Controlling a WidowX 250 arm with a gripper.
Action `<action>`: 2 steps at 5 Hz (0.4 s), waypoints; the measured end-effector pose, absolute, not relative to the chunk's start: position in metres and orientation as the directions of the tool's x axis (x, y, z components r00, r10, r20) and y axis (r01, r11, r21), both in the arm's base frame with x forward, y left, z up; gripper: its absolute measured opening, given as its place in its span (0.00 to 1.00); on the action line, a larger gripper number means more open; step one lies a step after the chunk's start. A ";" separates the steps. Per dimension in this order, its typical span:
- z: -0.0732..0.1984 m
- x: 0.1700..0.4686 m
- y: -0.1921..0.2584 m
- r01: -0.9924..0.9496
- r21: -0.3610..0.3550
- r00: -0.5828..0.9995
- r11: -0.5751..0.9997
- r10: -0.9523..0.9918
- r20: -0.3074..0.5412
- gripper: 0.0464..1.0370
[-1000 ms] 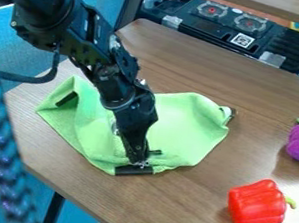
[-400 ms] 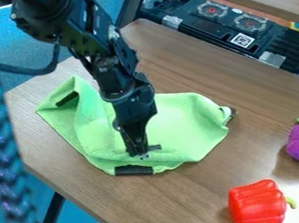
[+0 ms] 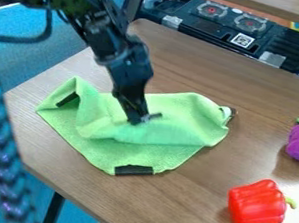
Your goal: Unfold the cloth from bottom right to top left
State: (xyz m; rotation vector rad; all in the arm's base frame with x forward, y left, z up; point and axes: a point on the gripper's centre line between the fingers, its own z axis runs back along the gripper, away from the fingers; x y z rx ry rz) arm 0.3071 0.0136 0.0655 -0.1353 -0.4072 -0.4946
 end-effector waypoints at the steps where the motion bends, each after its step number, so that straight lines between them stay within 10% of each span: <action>1: 0.079 0.319 0.025 0.469 -0.019 0.799 0.883 -0.414 0.436 0.00; 2: 0.084 0.336 0.038 0.436 -0.003 0.809 0.900 -0.391 0.439 0.00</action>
